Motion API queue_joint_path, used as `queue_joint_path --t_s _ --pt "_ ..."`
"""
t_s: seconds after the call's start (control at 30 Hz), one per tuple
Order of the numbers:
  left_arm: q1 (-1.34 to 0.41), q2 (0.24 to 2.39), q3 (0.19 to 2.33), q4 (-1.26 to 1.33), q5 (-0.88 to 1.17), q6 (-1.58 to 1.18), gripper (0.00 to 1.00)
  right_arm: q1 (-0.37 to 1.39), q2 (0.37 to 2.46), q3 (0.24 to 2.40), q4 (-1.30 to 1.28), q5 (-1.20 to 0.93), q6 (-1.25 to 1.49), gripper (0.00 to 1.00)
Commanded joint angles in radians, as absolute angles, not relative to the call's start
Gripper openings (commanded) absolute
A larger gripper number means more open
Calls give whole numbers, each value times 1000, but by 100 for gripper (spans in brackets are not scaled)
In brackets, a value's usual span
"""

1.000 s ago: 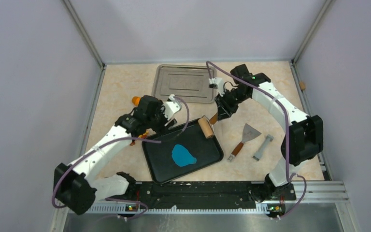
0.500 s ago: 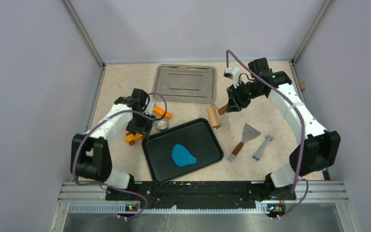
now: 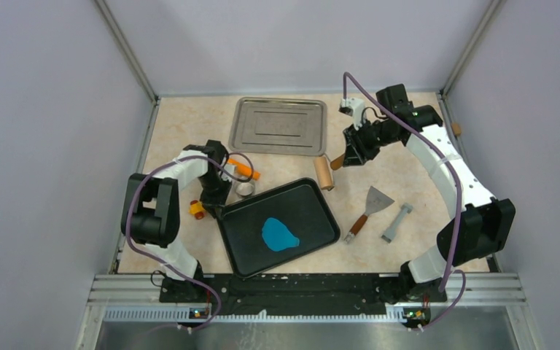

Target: Roll out the dumpling wrappers from the dough

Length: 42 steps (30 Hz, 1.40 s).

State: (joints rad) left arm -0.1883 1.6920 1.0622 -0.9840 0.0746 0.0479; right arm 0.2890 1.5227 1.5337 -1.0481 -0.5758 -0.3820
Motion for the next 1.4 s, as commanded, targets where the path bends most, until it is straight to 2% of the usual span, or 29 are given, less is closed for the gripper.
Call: queue_joint_path --t_s 0.0,0.13,0.23,0.53,0.73,1.03,1.37 --pt "-207 1707 1080 -966 207 41 16 275 1477 1587 -1035 -573 -382 0" --pt "-247 1728 1127 -944 240 25 5 275 1471 1579 -1042 -558 -389 0" --pt "-280 1776 1192 -932 233 12 0 274 1459 1571 -1038 -542 -393 0" --pt "-302 1939 1400 -906 104 3 0 266 1445 1569 -1036 -524 -400 0" --pt "-298 2009 1512 -891 112 -36 0 267 1453 1571 -1031 -540 -393 0" --pt "-292 2000 1504 -861 161 -90 0 267 1492 1521 -975 -679 -273 0" --pt "-278 1976 1488 -827 246 -181 0 273 1538 1532 -989 -675 -280 0"
